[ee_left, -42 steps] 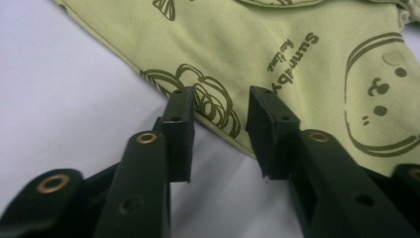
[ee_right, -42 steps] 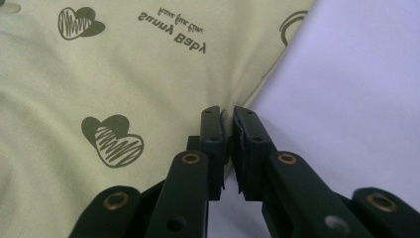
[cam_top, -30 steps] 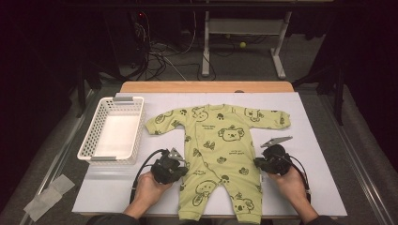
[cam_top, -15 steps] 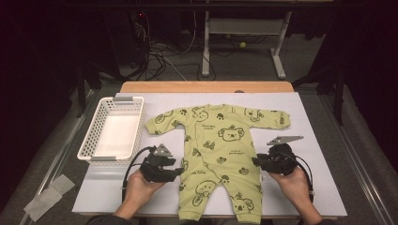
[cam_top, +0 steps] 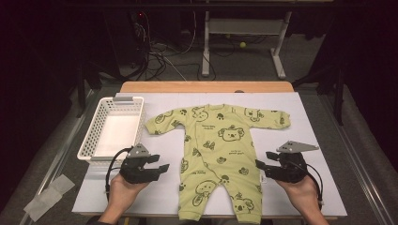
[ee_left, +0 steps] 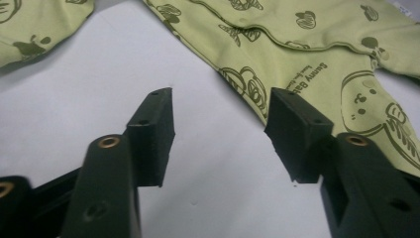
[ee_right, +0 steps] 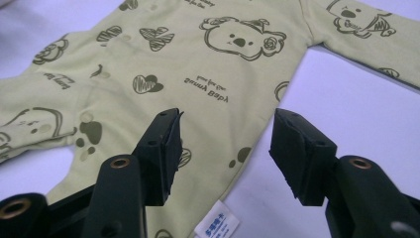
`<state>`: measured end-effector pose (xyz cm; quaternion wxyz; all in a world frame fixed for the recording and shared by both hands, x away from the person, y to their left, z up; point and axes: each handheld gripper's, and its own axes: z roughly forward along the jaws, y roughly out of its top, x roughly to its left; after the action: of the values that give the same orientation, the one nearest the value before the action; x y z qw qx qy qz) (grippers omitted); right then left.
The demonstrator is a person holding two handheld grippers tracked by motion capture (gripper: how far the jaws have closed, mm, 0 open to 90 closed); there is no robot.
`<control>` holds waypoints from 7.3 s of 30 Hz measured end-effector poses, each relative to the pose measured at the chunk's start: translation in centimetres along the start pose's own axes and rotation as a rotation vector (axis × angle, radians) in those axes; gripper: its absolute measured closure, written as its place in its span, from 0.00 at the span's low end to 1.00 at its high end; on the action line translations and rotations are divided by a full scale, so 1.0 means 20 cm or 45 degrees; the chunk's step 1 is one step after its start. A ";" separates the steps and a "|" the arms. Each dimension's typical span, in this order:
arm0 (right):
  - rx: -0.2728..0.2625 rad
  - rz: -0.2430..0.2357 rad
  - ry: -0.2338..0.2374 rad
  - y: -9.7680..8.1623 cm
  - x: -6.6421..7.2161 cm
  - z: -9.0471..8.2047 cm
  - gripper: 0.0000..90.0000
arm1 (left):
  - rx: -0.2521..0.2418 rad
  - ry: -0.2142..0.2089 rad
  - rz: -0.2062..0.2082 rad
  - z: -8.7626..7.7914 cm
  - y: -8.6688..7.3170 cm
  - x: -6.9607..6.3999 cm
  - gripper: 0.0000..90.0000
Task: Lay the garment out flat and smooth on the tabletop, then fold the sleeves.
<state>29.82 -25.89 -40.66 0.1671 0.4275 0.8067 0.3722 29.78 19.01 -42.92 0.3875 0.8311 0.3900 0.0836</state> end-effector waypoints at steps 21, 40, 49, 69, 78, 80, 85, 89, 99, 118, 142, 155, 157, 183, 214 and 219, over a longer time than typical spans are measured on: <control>-0.191 0.009 -0.069 -0.17 -0.01 -0.14 0.44 | -0.164 0.057 -0.004 -0.12 -0.13 0.04 0.45; -0.299 0.075 -0.118 -0.37 -0.07 -0.20 0.37 | -0.255 0.100 -0.013 -0.18 -0.21 0.05 0.45; -0.352 0.150 -0.147 -0.47 -0.12 -0.23 0.35 | -0.233 0.098 -0.037 -0.16 -0.25 0.07 0.45; -0.333 0.126 -0.118 -0.47 -0.11 -0.20 0.36 | -0.231 0.111 0.001 -0.15 -0.23 0.02 0.45; -0.342 0.129 -0.110 -0.48 -0.12 -0.21 0.36 | -0.205 0.106 0.006 -0.14 -0.16 -0.01 0.45; -0.344 0.129 -0.106 -0.48 -0.12 -0.21 0.36 | -0.210 0.121 0.006 -0.14 -0.15 -0.02 0.45; -0.334 0.123 -0.101 -0.48 -0.12 -0.21 0.36 | -0.202 0.126 0.033 -0.11 -0.07 -0.04 0.45; -0.336 0.118 -0.100 -0.48 -0.11 -0.21 0.36 | -0.193 0.118 0.051 -0.08 -0.03 -0.05 0.45; -0.341 0.110 -0.098 -0.47 -0.11 -0.21 0.36 | -0.185 0.087 0.050 -0.03 0.04 -0.05 0.45; -0.344 0.106 -0.096 -0.47 -0.11 -0.21 0.36 | -0.175 0.078 0.066 0.04 0.19 -0.03 0.45; -0.354 0.119 -0.094 -0.47 -0.11 -0.21 0.36 | -0.109 0.146 0.042 0.16 0.39 0.04 0.46; -0.352 0.103 -0.092 -0.47 -0.11 -0.21 0.36 | 0.009 0.118 -0.039 0.26 0.58 0.16 0.46; -0.354 0.103 -0.087 -0.47 -0.11 -0.21 0.36 | 0.013 0.122 -0.061 0.28 0.61 0.19 0.46; -0.338 0.101 -0.066 -0.47 -0.10 -0.19 0.36 | 0.269 0.266 -0.320 0.58 0.76 0.52 0.48; -0.336 0.092 -0.049 -0.46 -0.10 -0.19 0.36 | 0.450 0.353 -0.405 0.69 0.71 0.61 0.93; -0.337 0.097 -0.049 -0.47 -0.10 -0.19 0.36 | 0.427 0.323 -0.427 0.67 0.71 0.60 0.94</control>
<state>23.51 -32.58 -45.16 0.2232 0.4391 0.7303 0.4733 52.26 14.17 -43.98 0.2009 0.7902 0.5762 0.0559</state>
